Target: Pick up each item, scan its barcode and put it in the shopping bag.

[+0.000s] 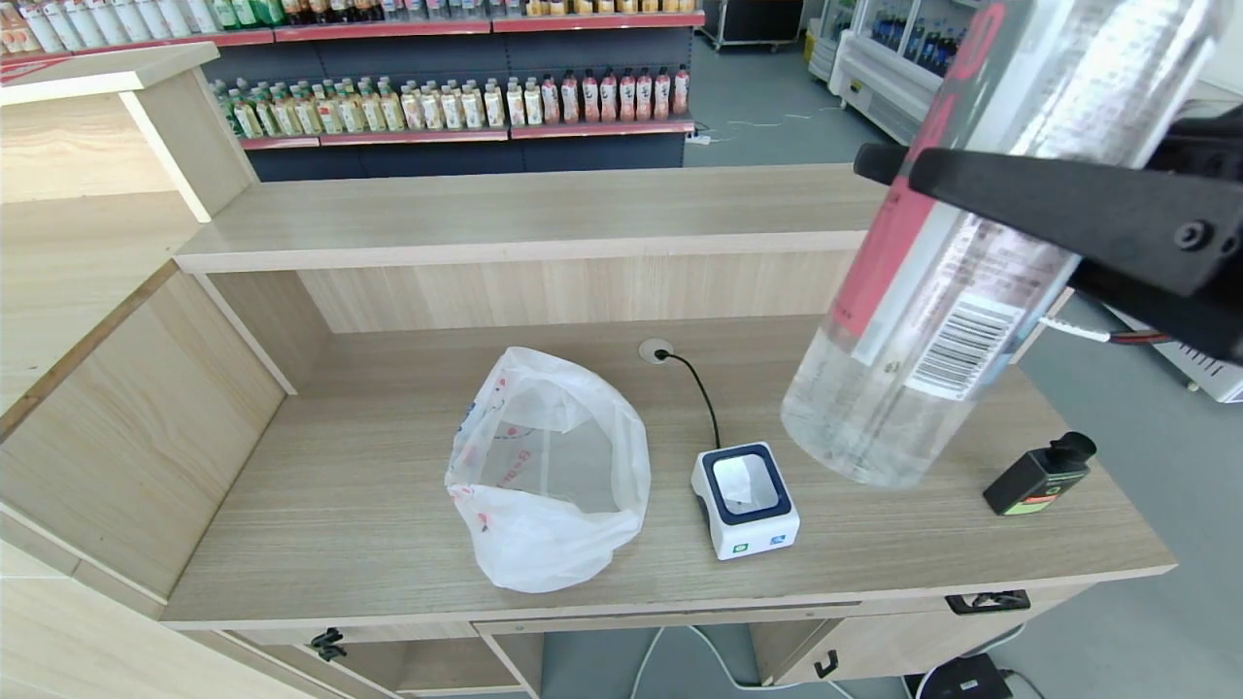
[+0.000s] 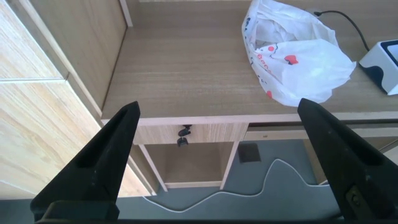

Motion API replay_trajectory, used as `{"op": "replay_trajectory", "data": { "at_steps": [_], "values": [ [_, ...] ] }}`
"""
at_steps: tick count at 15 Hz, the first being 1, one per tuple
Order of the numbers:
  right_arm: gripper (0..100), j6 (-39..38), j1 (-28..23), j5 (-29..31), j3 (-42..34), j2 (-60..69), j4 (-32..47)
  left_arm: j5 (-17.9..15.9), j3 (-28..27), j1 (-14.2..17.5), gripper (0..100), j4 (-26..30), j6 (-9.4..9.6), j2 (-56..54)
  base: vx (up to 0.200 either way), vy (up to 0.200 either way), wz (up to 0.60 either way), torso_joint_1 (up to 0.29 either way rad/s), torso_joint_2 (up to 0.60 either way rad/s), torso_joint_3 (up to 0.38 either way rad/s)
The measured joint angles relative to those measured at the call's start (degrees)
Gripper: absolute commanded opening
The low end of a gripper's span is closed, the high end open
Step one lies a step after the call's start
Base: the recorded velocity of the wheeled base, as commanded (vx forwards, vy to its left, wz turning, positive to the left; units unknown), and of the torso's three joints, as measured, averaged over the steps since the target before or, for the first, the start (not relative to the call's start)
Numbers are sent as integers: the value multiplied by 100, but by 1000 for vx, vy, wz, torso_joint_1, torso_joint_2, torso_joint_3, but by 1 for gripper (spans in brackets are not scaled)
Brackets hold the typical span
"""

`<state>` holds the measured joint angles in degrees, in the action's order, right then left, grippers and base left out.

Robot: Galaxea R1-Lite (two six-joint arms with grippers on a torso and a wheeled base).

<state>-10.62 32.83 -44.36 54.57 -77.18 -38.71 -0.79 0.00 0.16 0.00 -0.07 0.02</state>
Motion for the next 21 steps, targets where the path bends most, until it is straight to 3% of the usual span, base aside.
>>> {"op": "replay_trajectory", "data": {
  "at_steps": [3,5,10,14,21],
  "values": [
    [0,468,-833,29,-263,-215,-535,0,0,0,100,0,0,0,0,0,0,0,0,0],
    [0,1304,-1477,174,-595,-344,-629,-2,0,0,100,0,0,0,0,0,0,0,0,0],
    [0,2334,-2589,380,-1485,-658,-1064,-5,0,0,100,0,0,0,0,0,0,0,0,0],
    [0,2834,-2972,956,-1637,-1052,-1083,0,0,0,100,0,0,0,0,0,0,0,0,0],
    [0,4619,-3262,980,-1887,-1218,-1048,-2,0,0,100,0,0,0,0,0,0,0,0,0]
  ]
}}
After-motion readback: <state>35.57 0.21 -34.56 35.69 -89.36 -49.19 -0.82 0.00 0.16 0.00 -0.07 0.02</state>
